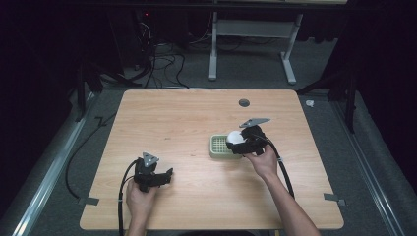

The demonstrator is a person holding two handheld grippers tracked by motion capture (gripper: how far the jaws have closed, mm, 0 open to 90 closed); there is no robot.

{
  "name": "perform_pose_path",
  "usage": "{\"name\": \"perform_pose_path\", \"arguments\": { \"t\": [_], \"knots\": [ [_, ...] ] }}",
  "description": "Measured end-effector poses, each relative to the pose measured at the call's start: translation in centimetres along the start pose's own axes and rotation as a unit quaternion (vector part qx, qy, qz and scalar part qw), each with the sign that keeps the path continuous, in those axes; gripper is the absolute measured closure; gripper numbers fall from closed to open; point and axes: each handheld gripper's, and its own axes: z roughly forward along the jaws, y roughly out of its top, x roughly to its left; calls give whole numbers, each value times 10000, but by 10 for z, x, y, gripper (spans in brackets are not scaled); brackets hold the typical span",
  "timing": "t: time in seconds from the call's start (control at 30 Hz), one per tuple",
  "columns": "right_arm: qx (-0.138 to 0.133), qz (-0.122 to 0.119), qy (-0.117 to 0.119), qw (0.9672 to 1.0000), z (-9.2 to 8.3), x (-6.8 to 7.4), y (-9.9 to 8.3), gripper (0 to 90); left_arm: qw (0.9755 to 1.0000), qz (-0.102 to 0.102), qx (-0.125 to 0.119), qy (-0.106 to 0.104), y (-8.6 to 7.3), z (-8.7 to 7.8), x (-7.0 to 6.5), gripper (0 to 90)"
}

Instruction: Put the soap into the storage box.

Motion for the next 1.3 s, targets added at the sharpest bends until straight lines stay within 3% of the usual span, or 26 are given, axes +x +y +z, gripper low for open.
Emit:
{"name": "perform_pose_path", "arguments": {
  "t": [0.9,1.3],
  "knots": [
    [391,-180,-118,9990,34,7,6,247,10000,-7,2,-5,0,0,0,176],
    [443,-90,-117,9989,42,2,4,247,10000,-4,-3,-2,0,0,0,176]
  ]
}}
